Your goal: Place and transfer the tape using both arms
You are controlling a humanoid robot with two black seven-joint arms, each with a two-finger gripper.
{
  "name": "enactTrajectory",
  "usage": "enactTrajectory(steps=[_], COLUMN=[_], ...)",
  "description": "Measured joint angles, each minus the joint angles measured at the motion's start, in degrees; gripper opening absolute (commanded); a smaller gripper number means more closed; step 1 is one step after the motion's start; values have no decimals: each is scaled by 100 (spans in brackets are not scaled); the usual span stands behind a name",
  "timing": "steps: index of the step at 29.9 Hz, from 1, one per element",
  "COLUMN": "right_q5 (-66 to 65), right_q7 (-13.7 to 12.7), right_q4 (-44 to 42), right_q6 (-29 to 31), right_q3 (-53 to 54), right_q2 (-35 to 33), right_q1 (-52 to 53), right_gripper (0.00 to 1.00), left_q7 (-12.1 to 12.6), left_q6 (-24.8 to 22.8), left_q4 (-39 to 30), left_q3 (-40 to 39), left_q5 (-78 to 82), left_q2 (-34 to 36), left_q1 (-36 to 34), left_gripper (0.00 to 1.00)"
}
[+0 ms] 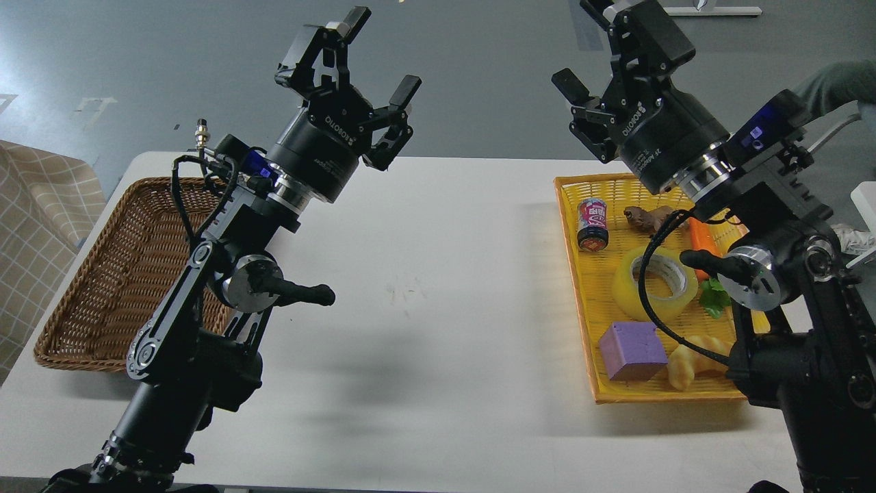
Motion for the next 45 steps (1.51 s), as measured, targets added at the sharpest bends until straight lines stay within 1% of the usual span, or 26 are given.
enactTrajectory(steps=[7, 21, 31, 38, 40, 42, 45], right_q5=[1, 1, 1, 1, 1, 0, 0], right_q7=[-27, -3, -2, -2, -2, -2, -2], right_q4=[11, 222, 306, 296, 294, 293, 313], right_q6=[-7, -10, -10, -10, -10, -10, -10], right_q3=[14, 61, 53, 56, 61, 63, 63], right_q2=[0, 0, 0, 0, 0, 0, 0], right_q1=[-1, -73, -88, -89, -89, -93, -137], right_gripper=[100, 100, 100, 100, 100, 100, 100], left_q7=[-32, 0, 0, 17, 85, 311, 579], left_q6=[16, 29, 149, 101, 76, -8, -119], left_q4=[9, 8, -83, -143, -153, -227, -318], left_q3=[2, -8, -33, -33, -16, -6, -15], left_q5=[10, -8, -78, -206, -206, -206, -207], left_q2=[0, 0, 0, 0, 0, 0, 0], left_q1=[0, 5, 6, -19, -32, -33, -26], left_gripper=[98, 98, 98, 98, 98, 98, 98])
